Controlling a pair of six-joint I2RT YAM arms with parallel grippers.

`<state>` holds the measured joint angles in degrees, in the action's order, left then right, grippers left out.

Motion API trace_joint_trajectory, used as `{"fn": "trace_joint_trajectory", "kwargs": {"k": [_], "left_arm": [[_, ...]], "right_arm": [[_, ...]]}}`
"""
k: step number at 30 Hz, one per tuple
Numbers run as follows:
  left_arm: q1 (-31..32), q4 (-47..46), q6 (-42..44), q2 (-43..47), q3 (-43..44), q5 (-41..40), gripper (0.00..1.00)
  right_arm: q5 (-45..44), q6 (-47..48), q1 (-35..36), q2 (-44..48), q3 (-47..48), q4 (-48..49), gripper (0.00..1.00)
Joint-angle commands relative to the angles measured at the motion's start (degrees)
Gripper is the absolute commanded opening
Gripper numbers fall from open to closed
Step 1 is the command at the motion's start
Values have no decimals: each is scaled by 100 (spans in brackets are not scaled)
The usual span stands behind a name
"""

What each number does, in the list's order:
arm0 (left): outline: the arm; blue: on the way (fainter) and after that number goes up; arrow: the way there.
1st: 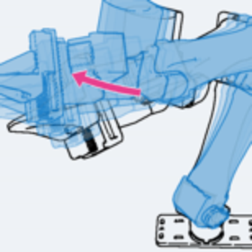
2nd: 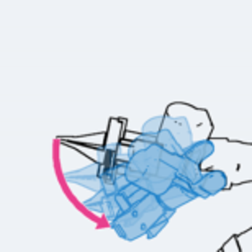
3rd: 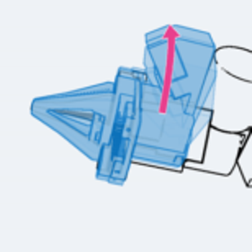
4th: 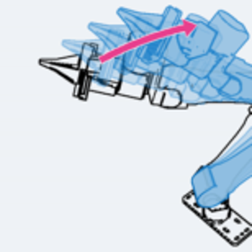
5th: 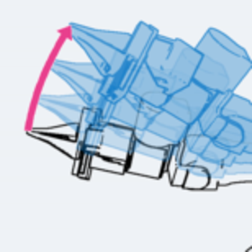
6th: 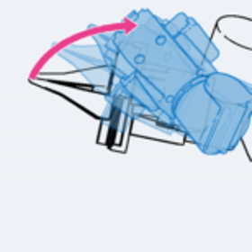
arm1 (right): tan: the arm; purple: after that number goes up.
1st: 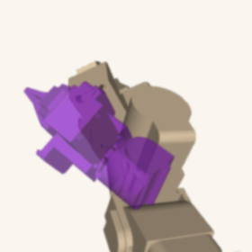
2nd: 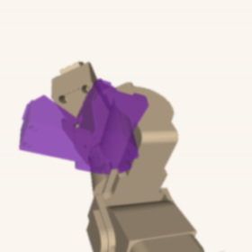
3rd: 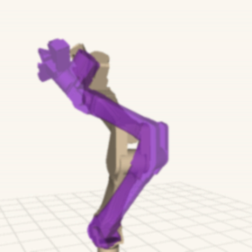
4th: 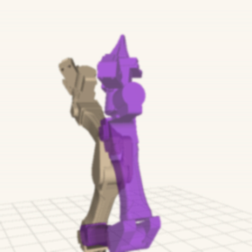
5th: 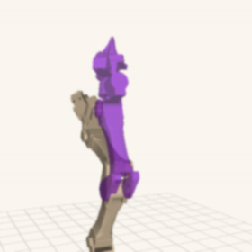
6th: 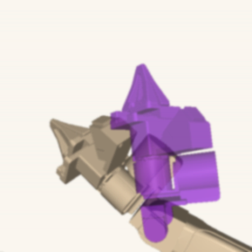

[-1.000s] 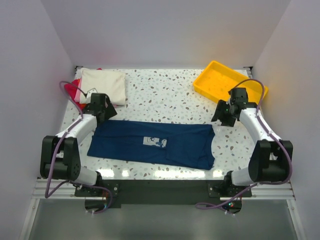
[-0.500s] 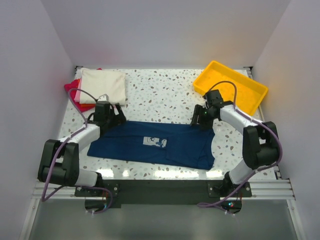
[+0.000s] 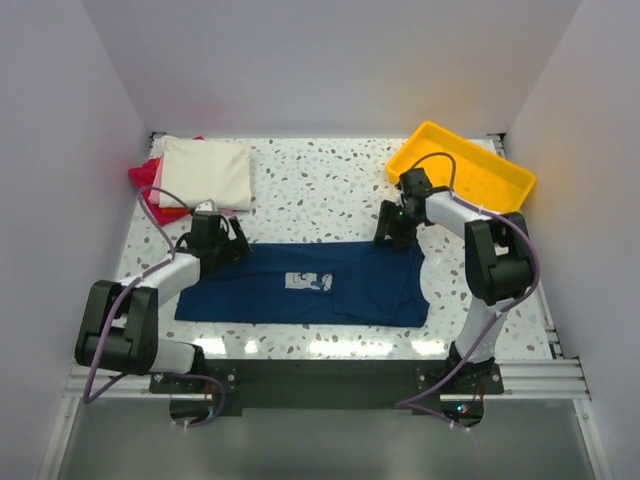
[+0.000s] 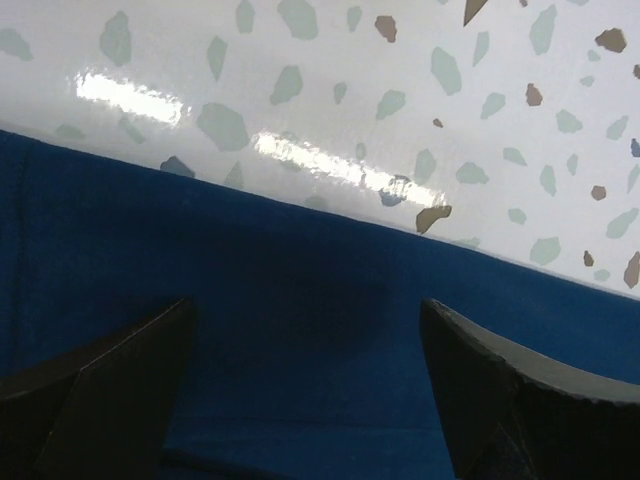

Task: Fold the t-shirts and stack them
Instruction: Fold the tshirt

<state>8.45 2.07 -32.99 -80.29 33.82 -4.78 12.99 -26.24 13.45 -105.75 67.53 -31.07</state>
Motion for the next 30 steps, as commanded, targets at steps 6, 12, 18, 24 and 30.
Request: {"fn": "trace_joint_trajectory", "kwargs": {"k": [6, 12, 18, 24, 30], "left_arm": [[17, 1340, -401, 540, -236, -568, 100], [25, 1692, -375, 1103, -227, -920, 100], [87, 1710, 99, 1595, 1, -981, 100], [192, 1499, 162, 1605, 45, -745, 100], [271, 1007, 91, 1114, 28, -270, 100]], "right_arm": [[-377, 435, 8, -1498, 1672, 5, 60], [-236, 532, 122, -2440, 3334, -443, 60], [-43, 550, 377, -2986, 4224, -593, 60], [168, 418, 597, -3136, 4523, -462, 60], [195, 339, 659, -2461, 4532, -250, 61]]}}
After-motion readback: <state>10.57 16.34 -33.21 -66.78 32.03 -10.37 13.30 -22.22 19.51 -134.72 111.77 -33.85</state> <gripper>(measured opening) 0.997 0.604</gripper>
